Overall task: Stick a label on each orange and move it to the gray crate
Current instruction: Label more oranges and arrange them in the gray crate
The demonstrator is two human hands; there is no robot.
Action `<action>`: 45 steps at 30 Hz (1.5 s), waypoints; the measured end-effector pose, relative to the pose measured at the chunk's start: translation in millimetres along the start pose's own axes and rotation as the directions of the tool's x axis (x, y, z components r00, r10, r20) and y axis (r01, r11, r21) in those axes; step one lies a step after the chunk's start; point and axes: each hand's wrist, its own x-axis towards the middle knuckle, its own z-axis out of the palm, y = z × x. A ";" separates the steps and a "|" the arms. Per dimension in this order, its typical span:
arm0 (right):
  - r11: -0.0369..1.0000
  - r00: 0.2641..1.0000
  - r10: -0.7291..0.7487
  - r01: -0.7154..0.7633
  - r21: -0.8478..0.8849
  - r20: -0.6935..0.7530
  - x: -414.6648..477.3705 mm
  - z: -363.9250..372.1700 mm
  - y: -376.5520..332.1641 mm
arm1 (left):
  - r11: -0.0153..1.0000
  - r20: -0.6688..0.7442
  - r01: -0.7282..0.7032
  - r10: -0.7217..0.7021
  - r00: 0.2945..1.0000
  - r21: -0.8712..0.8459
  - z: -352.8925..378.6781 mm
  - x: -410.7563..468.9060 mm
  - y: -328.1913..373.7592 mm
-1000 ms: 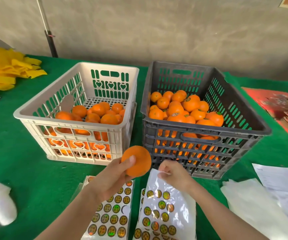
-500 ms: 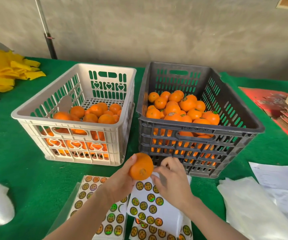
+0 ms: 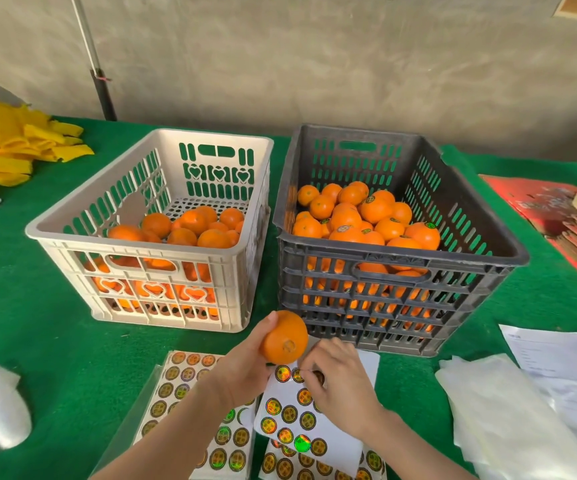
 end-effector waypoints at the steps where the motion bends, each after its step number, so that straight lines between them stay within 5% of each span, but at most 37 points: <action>1: 0.995 0.998 0.068 -0.069 0.067 0.013 -1.9 0.0 -0.1 | 1.000 0.011 0.012 -0.013 1.000 0.015 -0.9 -0.6 0.3; 7: 0.856 0.917 0.400 -0.367 0.365 -0.014 -0.9 -7.9 3.1 | 0.978 0.001 0.021 -0.022 1.000 0.206 -6.0 -3.7 -0.3; 12: 0.674 0.821 0.568 -0.504 0.540 0.058 13.3 -29.9 0.2 | 0.818 -0.035 -0.123 0.172 0.985 0.561 -2.8 -20.1 8.4; 17: 0.570 0.857 0.485 -0.459 0.681 0.172 36.9 -61.5 -13.9 | 0.866 0.174 -0.313 0.264 0.949 0.390 8.6 -36.3 27.0; 23: 0.715 0.947 0.265 -0.319 0.622 0.182 57.0 -83.9 -37.3 | 0.945 0.210 -0.289 0.255 0.944 0.150 26.1 -50.2 49.5; 33: 0.905 0.990 0.141 -0.126 0.406 -0.008 68.3 -94.7 -54.4 | 0.919 0.166 -0.368 0.345 0.924 0.139 37.0 -60.8 62.4; 37: 0.929 0.992 0.112 -0.083 0.361 -0.058 68.2 -95.1 -59.2 | 0.889 0.173 -0.397 0.365 0.915 0.227 40.1 -66.9 65.8; 41: 0.846 0.973 0.230 -0.209 0.490 0.017 64.5 -98.7 -62.7 | 0.849 0.208 -0.450 0.404 0.891 0.276 42.3 -77.3 68.7; 45: 0.881 0.993 0.103 -0.115 0.459 0.051 60.8 -99.8 -66.8 | 0.811 0.268 -0.523 0.459 0.847 0.263 52.2 -81.9 74.4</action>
